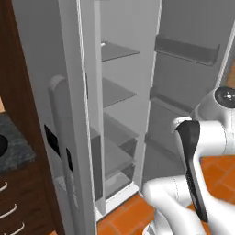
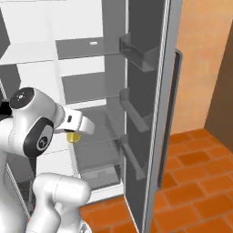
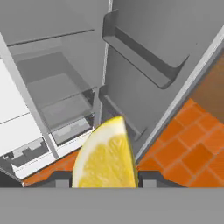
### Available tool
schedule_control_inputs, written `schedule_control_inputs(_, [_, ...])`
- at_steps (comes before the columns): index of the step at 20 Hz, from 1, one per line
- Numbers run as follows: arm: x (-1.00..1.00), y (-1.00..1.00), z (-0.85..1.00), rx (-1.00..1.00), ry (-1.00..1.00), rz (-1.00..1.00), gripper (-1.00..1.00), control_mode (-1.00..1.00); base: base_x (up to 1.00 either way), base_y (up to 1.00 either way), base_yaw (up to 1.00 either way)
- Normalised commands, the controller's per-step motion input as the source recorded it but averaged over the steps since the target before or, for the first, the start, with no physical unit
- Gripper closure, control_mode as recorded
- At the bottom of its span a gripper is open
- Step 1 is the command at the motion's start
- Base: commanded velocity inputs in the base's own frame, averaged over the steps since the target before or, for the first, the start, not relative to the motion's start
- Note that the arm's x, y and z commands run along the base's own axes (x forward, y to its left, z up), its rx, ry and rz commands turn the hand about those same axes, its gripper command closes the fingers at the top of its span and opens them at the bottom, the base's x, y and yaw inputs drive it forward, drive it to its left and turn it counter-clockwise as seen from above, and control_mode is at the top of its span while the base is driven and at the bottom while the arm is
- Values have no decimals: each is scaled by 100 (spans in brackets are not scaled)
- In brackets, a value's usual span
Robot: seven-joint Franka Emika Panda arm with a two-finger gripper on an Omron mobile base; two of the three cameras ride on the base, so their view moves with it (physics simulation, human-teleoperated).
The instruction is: Grab a lemon wedge from the fridge and one ice cube from the ice bowl, and put them in the glass of lemonade.
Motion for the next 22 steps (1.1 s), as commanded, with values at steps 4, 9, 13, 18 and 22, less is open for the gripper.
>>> schedule_control_inputs(4, [0,0,0,0,0,0,100,100,5,0,-79])
schedule_control_inputs(9, [0,0,0,0,0,0,100,100,-14,4,-75])
schedule_control_inputs(13, [0,0,0,0,0,0,100,100,-67,21,-62])
schedule_control_inputs(18, [0,0,0,0,0,0,100,100,-87,12,-60])
schedule_control_inputs(22, [0,0,0,0,0,0,100,100,-97,0,-55])
